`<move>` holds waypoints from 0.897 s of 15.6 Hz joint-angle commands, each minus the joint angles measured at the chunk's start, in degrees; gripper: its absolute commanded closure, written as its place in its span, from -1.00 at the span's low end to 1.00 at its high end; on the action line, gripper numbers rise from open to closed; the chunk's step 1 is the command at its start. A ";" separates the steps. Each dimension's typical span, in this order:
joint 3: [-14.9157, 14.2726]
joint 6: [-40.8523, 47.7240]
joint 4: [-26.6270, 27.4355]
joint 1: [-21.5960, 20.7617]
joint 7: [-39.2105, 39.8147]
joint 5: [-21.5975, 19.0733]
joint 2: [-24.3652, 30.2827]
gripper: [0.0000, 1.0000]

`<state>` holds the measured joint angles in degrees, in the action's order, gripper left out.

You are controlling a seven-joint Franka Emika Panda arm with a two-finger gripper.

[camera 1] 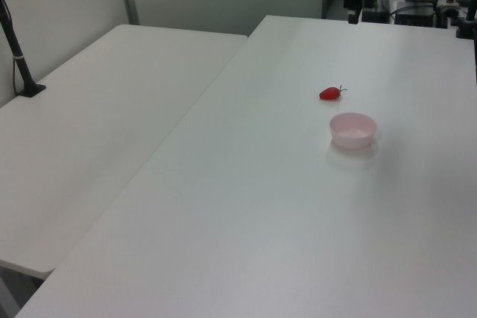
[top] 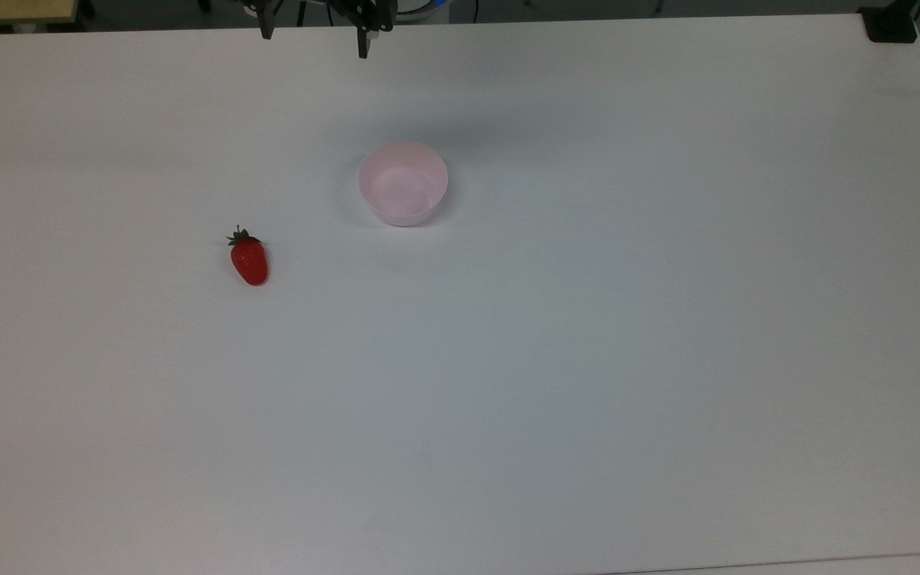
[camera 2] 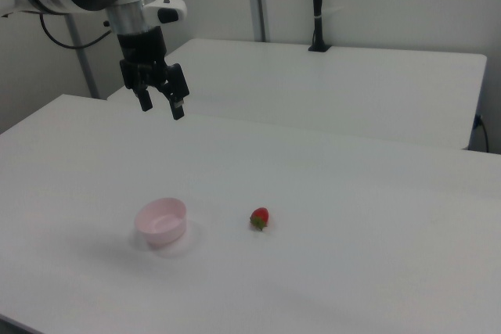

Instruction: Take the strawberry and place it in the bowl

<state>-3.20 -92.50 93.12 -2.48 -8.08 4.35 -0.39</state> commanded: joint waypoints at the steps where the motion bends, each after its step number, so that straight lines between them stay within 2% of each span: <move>1: -0.14 1.09 0.48 0.01 -0.19 -0.48 0.83 -1.00; 14: -0.23 -0.05 0.31 0.45 0.86 -0.48 0.13 -1.00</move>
<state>-3.29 -92.50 93.12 -2.28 -8.07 4.35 -0.42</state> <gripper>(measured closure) 0.000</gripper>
